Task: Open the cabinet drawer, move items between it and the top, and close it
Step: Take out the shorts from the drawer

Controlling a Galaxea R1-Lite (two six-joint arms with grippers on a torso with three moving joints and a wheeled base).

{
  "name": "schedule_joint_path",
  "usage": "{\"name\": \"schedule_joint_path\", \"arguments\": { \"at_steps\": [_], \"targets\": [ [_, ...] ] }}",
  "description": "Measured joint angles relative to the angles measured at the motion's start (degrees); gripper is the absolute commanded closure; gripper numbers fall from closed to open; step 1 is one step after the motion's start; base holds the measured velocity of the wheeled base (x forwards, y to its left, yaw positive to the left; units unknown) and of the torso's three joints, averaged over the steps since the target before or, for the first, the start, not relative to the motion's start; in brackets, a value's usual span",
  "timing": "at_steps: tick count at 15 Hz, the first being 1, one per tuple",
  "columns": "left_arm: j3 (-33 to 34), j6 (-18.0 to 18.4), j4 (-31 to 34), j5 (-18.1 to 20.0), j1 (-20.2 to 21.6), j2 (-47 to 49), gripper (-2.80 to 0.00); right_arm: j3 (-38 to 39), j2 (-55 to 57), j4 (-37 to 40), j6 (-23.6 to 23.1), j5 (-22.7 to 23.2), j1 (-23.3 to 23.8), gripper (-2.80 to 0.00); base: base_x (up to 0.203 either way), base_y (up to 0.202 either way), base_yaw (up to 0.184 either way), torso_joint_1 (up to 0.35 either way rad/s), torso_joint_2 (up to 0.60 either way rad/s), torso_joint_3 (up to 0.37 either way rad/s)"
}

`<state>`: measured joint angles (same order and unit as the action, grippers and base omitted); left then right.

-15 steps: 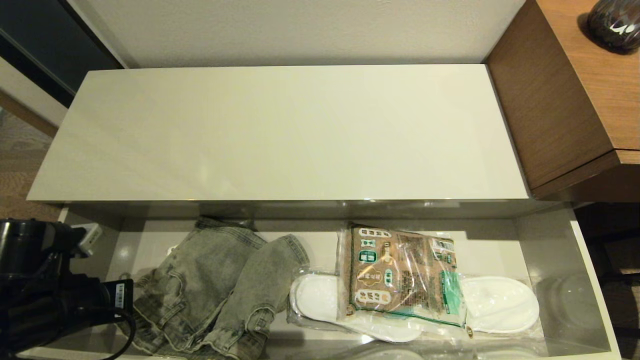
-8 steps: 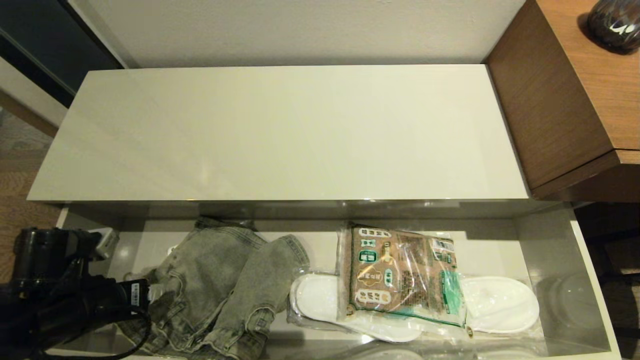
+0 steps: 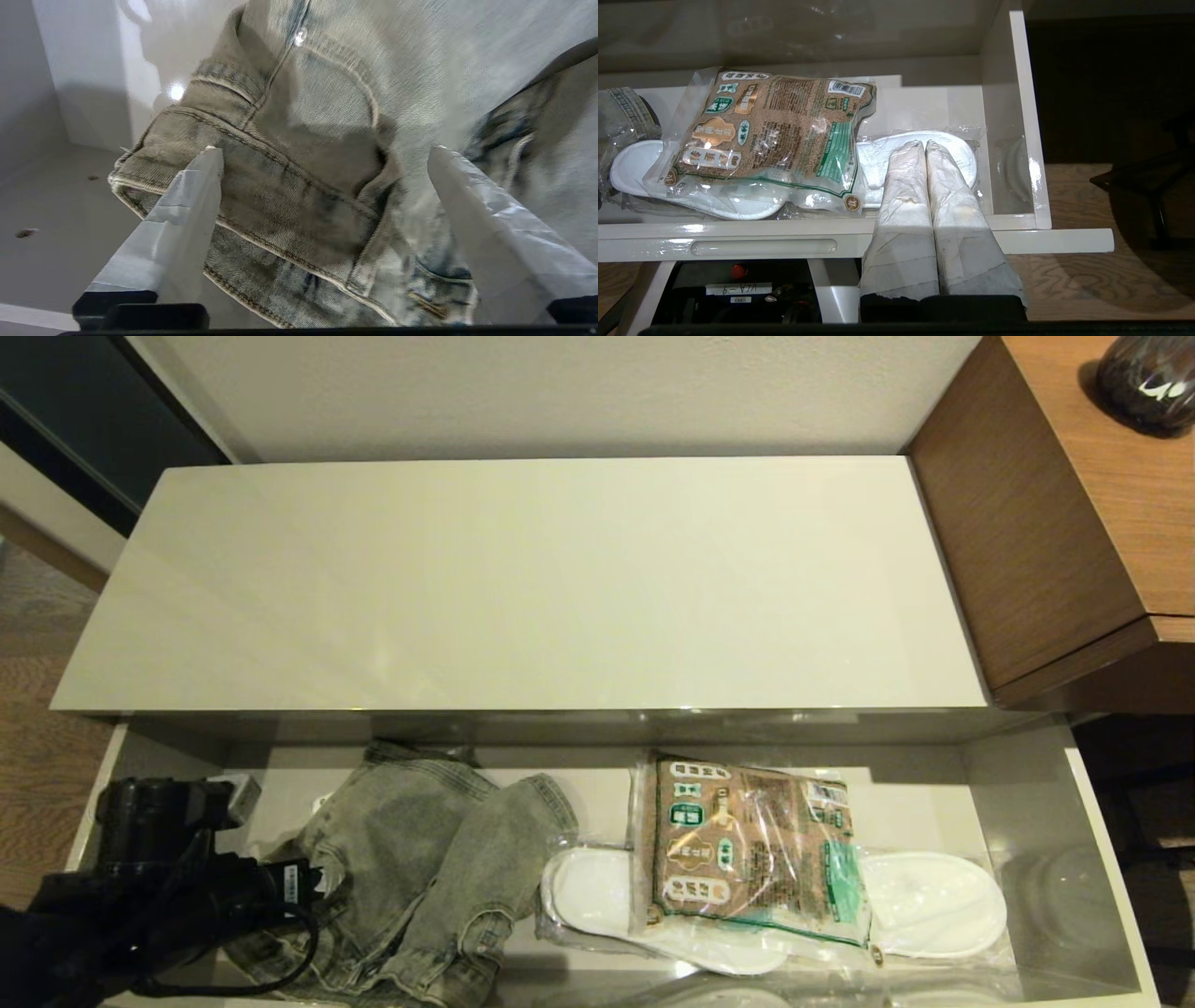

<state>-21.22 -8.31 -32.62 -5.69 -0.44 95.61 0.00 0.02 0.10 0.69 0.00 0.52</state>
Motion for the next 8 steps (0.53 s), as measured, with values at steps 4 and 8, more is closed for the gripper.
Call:
{"name": "schedule_joint_path", "arguments": {
  "at_steps": [4,8],
  "targets": [
    [3.5,0.2,-9.6,-2.4,0.0,6.0,-2.8,0.0,0.0,0.0,0.0,0.0,0.0,0.0,0.0,0.0,0.0,0.0,0.0,0.0],
    [4.4,-1.3,-14.2,-2.3,1.1,10.2,-2.8,0.0,0.0,0.0,0.0,0.0,0.0,0.0,0.0,0.0,0.0,0.0,0.0,0.0]
  ]
}}
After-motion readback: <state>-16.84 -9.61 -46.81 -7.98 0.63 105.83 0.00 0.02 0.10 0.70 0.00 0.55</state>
